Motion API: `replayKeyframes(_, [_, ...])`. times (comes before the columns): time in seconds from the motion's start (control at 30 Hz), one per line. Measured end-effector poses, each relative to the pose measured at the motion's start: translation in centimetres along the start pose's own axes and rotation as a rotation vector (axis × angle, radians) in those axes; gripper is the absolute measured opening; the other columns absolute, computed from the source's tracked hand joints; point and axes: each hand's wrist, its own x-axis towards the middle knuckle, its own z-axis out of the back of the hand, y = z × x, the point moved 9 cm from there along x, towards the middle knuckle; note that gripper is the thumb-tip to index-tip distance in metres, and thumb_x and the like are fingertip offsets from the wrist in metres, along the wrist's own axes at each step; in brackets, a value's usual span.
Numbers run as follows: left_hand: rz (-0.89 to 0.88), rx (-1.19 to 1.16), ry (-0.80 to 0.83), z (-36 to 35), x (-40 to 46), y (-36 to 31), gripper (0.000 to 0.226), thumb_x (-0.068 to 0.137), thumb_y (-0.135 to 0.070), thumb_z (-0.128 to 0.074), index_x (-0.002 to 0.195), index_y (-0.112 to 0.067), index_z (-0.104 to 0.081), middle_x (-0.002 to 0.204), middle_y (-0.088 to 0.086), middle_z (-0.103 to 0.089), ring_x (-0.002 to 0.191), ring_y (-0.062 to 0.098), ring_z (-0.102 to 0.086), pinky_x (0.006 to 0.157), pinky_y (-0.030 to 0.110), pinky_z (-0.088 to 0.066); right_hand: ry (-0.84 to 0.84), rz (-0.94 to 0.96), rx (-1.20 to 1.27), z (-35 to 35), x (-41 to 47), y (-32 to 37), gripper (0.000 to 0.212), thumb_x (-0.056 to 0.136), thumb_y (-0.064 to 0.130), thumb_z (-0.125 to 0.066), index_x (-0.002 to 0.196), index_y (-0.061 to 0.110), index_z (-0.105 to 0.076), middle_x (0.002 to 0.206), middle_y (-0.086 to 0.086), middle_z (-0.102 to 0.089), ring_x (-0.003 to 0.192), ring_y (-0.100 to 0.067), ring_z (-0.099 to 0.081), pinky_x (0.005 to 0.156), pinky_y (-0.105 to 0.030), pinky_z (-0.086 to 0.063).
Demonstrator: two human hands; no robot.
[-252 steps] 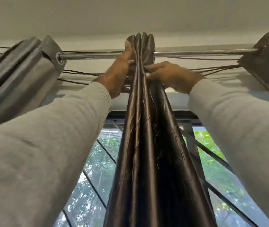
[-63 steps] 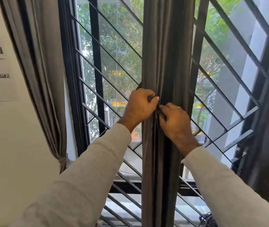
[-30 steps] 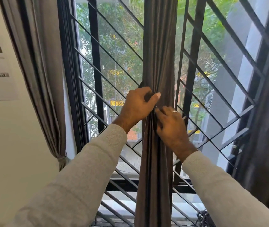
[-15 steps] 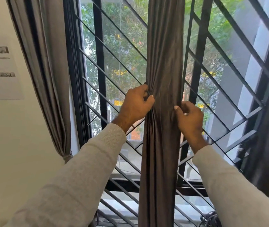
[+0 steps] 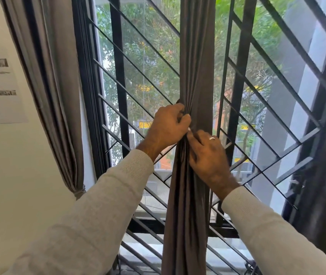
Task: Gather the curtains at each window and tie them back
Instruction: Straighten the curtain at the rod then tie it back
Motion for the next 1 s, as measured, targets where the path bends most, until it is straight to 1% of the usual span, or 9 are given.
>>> replayKeyframes(0.13, [0.036,-0.035,0.038,-0.1,0.0,0.9,0.03,0.09,-0.038,-0.069,0.092,-0.008,-0.071,0.073,-0.001,-0.073,0.066,0.018,-0.07,0.065,0.044,-0.061,0.04,0.055,0.286,0.4,0.1,-0.8,0.036,0.106,0.026,-0.055,0.133,0.008,-0.069,0.119,-0.011,-0.062,0.104,-0.028,-0.06,0.087,-0.039,-0.052])
replayKeyframes(0.27, [0.115,-0.096,0.046,0.1,0.7,2.9,0.039,0.083,-0.036,-0.07,0.082,0.002,-0.065,0.057,0.005,-0.057,0.054,0.023,-0.054,0.059,0.043,-0.059,-0.129,-0.499,0.475,0.0,-0.3,-8.1,0.035,0.106,0.038,-0.058,0.135,0.017,-0.063,0.126,-0.004,-0.061,0.112,-0.018,-0.06,0.09,-0.034,-0.054])
replayKeyframes(0.33, [0.148,-0.158,0.073,-0.2,0.7,3.7,0.048,0.082,-0.043,-0.072,0.087,0.005,-0.068,0.065,0.02,-0.064,0.059,0.037,-0.063,0.062,0.053,-0.062,-0.027,-0.788,0.689,-2.3,-0.7,-10.8,0.046,0.101,0.041,-0.069,0.142,0.022,-0.058,0.127,0.0,-0.064,0.111,-0.017,-0.064,0.085,-0.026,-0.053])
replayKeyframes(0.4, [0.177,-0.189,0.091,-0.4,0.6,4.0,0.049,0.081,-0.045,-0.074,0.093,0.002,-0.074,0.076,0.017,-0.074,0.072,0.038,-0.074,0.068,0.058,-0.064,0.055,-0.85,0.779,-3.2,-0.6,-11.0,0.044,0.097,0.039,-0.075,0.135,0.02,-0.064,0.117,0.001,-0.071,0.103,-0.016,-0.07,0.081,-0.023,-0.055])
replayKeyframes(0.5, [0.172,-0.08,0.049,0.1,0.7,4.0,0.044,0.08,-0.049,-0.073,0.091,-0.007,-0.079,0.078,0.008,-0.076,0.075,0.03,-0.075,0.071,0.053,-0.065,-0.107,-0.724,0.547,0.0,-0.7,-9.7,0.025,0.099,0.031,-0.073,0.116,0.012,-0.075,0.103,-0.003,-0.075,0.09,-0.019,-0.07,0.079,-0.025,-0.051])
replayKeyframes(0.6, [0.135,0.107,-0.005,0.3,0.8,3.2,0.035,0.082,-0.043,-0.069,0.078,-0.009,-0.073,0.068,0.005,-0.069,0.068,0.026,-0.068,0.068,0.048,-0.061,-0.268,-0.378,0.155,2.9,-1.0,-5.5,0.019,0.103,0.021,-0.065,0.113,0.008,-0.074,0.096,-0.011,-0.069,0.081,-0.03,-0.064,0.069,-0.034,-0.048])
replayKeyframes(0.7, [0.11,0.205,-0.009,-0.3,0.9,2.0,0.031,0.081,-0.041,-0.066,0.071,-0.012,-0.067,0.064,0.003,-0.064,0.067,0.03,-0.064,0.067,0.046,-0.059,-0.182,-0.129,0.006,1.6,-0.7,-2.1,0.029,0.1,0.015,-0.06,0.125,0.004,-0.071,0.099,-0.015,-0.066,0.085,-0.035,-0.06,0.074,-0.046,-0.05])
replayKeyframes(0.8, [0.091,0.198,0.01,-0.9,1.2,1.4,0.033,0.079,-0.038,-0.066,0.067,-0.008,-0.062,0.061,0.005,-0.063,0.063,0.031,-0.064,0.063,0.045,-0.057,-0.011,-0.067,-0.014,-0.3,-0.3,-1.0,0.046,0.093,0.018,-0.055,0.135,0.004,-0.065,0.109,-0.016,-0.063,0.093,-0.038,-0.06,0.08,-0.048,-0.047])
replayKeyframes(1.0, [0.109,-0.008,0.057,-1.2,1.0,2.0,0.045,0.086,-0.047,-0.069,0.074,-0.004,-0.068,0.064,0.012,-0.069,0.062,0.033,-0.071,0.059,0.048,-0.063,0.115,0.042,-0.089,-1.7,-1.0,-0.2,0.055,0.09,0.024,-0.049,0.139,0.003,-0.061,0.113,-0.016,-0.06,0.096,-0.037,-0.06,0.083,-0.047,-0.044])
